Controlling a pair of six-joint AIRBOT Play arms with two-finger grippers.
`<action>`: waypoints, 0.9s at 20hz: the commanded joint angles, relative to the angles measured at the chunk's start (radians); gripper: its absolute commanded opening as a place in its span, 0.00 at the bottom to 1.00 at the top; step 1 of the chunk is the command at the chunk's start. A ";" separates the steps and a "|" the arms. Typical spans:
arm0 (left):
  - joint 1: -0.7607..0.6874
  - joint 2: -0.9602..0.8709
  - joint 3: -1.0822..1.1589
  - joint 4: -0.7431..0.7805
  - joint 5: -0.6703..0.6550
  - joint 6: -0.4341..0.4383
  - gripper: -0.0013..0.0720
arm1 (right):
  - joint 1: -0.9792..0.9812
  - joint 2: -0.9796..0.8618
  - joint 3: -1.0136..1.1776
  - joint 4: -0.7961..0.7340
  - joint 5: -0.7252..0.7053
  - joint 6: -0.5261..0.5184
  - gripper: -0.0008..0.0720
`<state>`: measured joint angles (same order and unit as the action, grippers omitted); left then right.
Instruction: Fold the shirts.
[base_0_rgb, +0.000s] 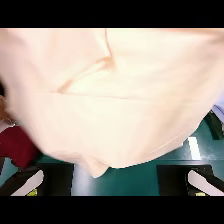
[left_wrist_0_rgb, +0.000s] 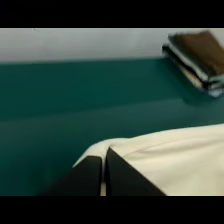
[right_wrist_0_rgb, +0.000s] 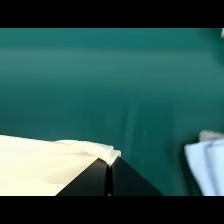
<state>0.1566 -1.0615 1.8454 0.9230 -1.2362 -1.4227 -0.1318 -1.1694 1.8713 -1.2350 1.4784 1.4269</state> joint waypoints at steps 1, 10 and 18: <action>0.001 -0.204 -0.125 -0.018 -0.055 0.018 0.05 | 0.066 -0.185 -0.122 -0.080 0.003 0.006 0.03; -0.069 -0.666 -0.175 -0.033 0.327 0.153 0.05 | 0.076 -0.662 0.041 -0.064 -0.184 0.017 0.03; -0.032 -0.665 -0.170 0.123 0.105 0.173 0.05 | 0.091 -0.647 0.084 -0.076 -0.061 0.016 0.03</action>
<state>0.1158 -1.7187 1.6821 0.9417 -1.0309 -1.2602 -0.0513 -1.8210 1.9568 -1.3033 1.3659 1.4433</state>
